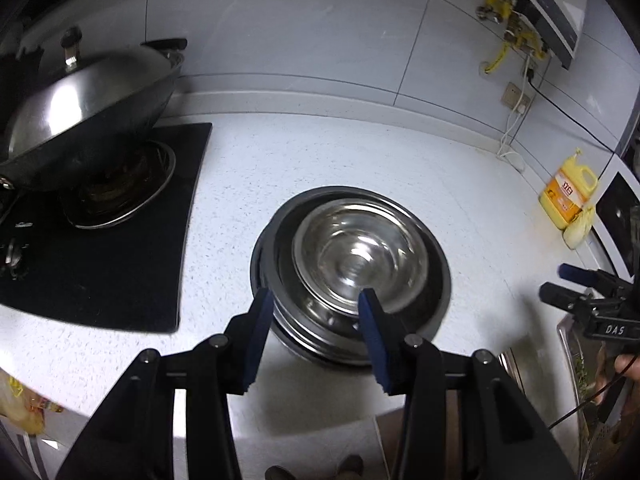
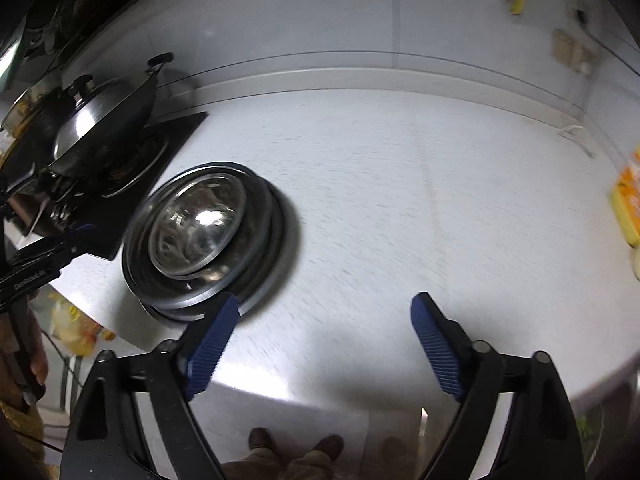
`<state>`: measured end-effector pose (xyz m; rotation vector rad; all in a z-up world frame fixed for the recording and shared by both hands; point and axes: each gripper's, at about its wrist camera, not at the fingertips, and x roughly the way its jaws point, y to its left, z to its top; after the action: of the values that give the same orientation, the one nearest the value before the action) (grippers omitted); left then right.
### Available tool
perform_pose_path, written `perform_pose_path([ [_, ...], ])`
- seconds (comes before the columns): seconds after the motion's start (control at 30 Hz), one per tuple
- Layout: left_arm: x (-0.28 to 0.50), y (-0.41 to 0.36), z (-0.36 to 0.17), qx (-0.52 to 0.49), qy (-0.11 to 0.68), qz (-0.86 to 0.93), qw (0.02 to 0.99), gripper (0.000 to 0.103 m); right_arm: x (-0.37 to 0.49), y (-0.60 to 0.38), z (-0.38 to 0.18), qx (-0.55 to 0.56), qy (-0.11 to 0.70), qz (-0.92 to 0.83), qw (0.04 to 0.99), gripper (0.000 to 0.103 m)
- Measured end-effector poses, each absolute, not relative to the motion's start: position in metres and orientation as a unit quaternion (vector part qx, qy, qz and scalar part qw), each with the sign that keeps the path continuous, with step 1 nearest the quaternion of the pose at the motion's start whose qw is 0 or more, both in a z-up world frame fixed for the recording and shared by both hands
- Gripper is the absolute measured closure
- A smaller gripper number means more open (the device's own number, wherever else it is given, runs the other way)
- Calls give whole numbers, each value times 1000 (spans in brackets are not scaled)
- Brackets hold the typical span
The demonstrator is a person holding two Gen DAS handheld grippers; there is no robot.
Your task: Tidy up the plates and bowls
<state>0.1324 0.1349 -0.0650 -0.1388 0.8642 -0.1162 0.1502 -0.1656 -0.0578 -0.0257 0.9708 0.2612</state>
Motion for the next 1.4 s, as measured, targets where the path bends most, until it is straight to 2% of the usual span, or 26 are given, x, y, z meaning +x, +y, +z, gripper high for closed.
perform_pose_path([
  [0.07, 120, 127, -57, -60, 410, -48, 909, 61, 139, -178, -52, -12, 461, 109, 881, 11],
  [0.17, 94, 115, -42, -56, 392, -26, 918, 61, 125, -197, -42, -6, 453, 94, 886, 2],
  [0.2, 83, 111, -38, -53, 388, -14, 920, 61, 120, -200, -39, -6, 450, 93, 888, 2],
  [0.33, 49, 98, -32, -27, 382, 42, 923, 61, 99, -216, -28, -29, 421, 101, 901, 2],
  [0.53, 7, 100, -18, -62, 359, 72, 928, 61, 76, -240, -25, -4, 396, 113, 911, 2],
  [0.63, -11, 97, -5, -40, 329, 74, 940, 61, 54, -244, -20, 3, 382, 112, 917, 2],
  [0.8, -29, 105, -7, -8, 323, 98, 941, 61, 19, -242, -10, -5, 359, 82, 930, 2],
  [1.1, -46, 127, -30, 8, 324, 111, 939, 61, -10, -226, -25, -7, 352, 42, 935, 2],
  [1.4, -65, 125, -13, -13, 305, 123, 944, 61, -16, -220, -32, 6, 356, 53, 933, 1],
])
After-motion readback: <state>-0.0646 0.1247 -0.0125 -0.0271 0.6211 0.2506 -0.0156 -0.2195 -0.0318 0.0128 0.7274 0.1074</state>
